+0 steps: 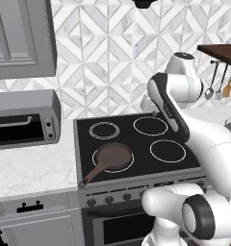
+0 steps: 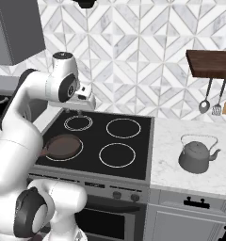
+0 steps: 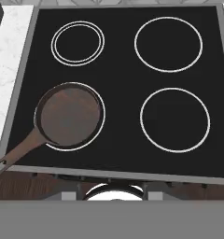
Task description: Pick the kettle from the counter and place it on a stove burner. Then turn the burner on.
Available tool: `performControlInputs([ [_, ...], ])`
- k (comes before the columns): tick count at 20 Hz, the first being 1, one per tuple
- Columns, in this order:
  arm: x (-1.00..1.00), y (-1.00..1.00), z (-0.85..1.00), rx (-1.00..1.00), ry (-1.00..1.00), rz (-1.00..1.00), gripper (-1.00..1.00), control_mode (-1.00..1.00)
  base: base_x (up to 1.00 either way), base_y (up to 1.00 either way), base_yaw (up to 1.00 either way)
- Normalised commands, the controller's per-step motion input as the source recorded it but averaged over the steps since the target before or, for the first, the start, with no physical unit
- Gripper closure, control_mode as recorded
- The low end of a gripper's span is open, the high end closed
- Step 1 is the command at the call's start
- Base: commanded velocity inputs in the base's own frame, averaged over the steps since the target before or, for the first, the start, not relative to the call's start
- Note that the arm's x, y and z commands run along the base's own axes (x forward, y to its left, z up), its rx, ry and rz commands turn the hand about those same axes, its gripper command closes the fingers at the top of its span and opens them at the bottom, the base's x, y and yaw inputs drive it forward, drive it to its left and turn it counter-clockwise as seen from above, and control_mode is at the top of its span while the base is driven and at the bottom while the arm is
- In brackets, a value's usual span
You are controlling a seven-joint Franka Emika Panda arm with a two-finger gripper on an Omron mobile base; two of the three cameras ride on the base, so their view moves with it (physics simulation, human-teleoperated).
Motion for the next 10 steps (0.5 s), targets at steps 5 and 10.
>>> performControlInputs([
  [5,-0.24,-0.13,0.0,0.0,-0.03,-0.04,-1.0,-1.0,0.0,0.0,0.0],
  [10,-0.46,-0.29,-0.13,0.0,-0.14,-0.12,-1.0,-1.0,0.0,0.0,0.0],
])
